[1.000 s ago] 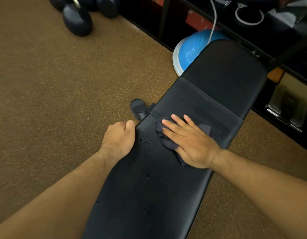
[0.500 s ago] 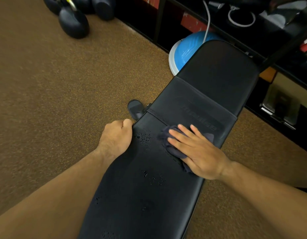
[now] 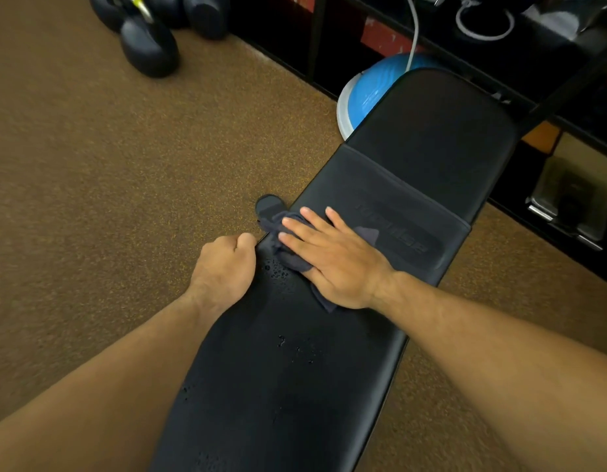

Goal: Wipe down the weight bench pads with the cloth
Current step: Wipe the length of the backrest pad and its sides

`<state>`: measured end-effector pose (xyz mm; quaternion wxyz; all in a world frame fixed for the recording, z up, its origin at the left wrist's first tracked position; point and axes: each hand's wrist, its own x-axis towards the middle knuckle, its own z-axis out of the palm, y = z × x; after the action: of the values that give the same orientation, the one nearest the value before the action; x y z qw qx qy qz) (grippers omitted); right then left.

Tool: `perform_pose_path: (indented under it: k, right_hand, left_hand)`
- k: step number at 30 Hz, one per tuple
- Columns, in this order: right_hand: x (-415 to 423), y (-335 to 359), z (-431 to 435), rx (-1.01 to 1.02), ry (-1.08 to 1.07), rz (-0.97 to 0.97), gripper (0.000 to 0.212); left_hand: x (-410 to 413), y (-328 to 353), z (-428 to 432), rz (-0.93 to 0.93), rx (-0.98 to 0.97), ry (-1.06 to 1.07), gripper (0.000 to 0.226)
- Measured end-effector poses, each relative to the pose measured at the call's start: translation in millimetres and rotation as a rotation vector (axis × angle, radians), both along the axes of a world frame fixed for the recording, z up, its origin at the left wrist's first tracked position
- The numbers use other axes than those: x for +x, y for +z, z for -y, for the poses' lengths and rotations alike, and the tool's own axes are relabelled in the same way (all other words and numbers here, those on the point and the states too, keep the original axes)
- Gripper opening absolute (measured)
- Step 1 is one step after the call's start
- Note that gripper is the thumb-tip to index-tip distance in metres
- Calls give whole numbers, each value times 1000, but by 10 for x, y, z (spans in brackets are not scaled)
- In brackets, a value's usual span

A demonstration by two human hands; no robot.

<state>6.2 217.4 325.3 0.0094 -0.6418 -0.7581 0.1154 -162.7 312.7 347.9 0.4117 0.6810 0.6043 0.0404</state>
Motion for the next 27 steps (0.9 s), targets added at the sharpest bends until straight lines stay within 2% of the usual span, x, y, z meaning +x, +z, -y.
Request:
perform_pose_path:
  k: [5,12,22,27]
  right_hand:
    - [127,-4,468,1,-12,-44,56]
    - [324,36,1069,-13,8,-10,56]
    - [-41,30,71,-40,-66,5,55]
    - [82,2,380,-24,-42,-51,52]
  left_hand:
    - [33,9,22,-29,-10,8,40]
    - [50,22,70,-36,-16,25,39]
    - [65,2,70,-33,-44,78,40]
    - [62,43,103,-55,-38,52,33]
